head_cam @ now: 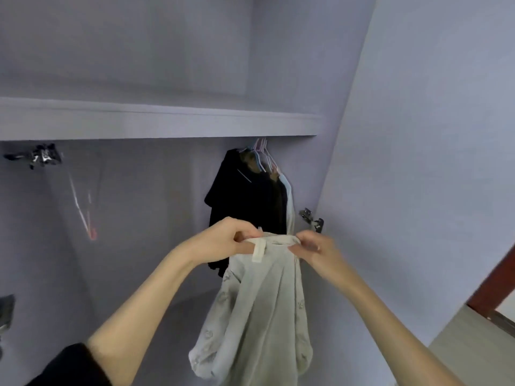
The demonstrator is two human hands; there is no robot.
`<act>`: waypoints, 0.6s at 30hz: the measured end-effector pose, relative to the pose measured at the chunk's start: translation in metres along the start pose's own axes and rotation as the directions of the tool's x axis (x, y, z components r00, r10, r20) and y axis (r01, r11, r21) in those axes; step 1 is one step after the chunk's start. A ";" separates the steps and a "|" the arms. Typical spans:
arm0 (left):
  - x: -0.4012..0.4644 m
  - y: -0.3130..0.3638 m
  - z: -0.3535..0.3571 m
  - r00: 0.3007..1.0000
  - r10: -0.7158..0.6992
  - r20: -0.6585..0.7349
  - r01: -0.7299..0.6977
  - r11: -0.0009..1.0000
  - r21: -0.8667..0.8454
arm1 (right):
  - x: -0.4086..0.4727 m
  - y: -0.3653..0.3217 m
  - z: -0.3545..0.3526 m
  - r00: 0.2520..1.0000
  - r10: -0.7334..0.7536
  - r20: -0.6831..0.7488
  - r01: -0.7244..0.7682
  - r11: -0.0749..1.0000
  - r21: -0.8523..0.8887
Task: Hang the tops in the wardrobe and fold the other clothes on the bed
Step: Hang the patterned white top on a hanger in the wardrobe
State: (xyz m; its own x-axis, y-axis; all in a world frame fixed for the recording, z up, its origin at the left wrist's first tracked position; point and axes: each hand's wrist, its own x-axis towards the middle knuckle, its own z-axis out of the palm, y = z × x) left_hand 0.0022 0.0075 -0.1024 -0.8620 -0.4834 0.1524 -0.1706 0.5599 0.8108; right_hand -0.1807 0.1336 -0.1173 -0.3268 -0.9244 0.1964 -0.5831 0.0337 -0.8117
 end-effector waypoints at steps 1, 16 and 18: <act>0.000 -0.014 -0.009 1.000 -0.026 0.007 0.026 1.000 -0.003 | 0.014 0.000 0.003 0.998 -0.010 0.059 0.009 1.000 0.027; 0.013 -0.132 -0.086 0.708 -0.212 -0.673 0.468 0.855 0.224 | 0.185 -0.013 0.079 0.871 -0.144 0.469 0.265 0.942 -0.204; 0.016 -0.136 -0.089 0.690 -0.225 -0.688 0.496 0.839 0.224 | 0.201 -0.009 0.087 0.896 -0.307 0.320 0.409 0.852 -0.326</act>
State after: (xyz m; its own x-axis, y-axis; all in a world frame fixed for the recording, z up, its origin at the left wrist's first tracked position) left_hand 0.0547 -0.1365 -0.1602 -0.2280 -0.9223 0.3119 -0.6780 0.3803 0.6290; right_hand -0.1770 -0.0856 -0.1186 0.1246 -0.9604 0.2493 -0.8730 -0.2255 -0.4325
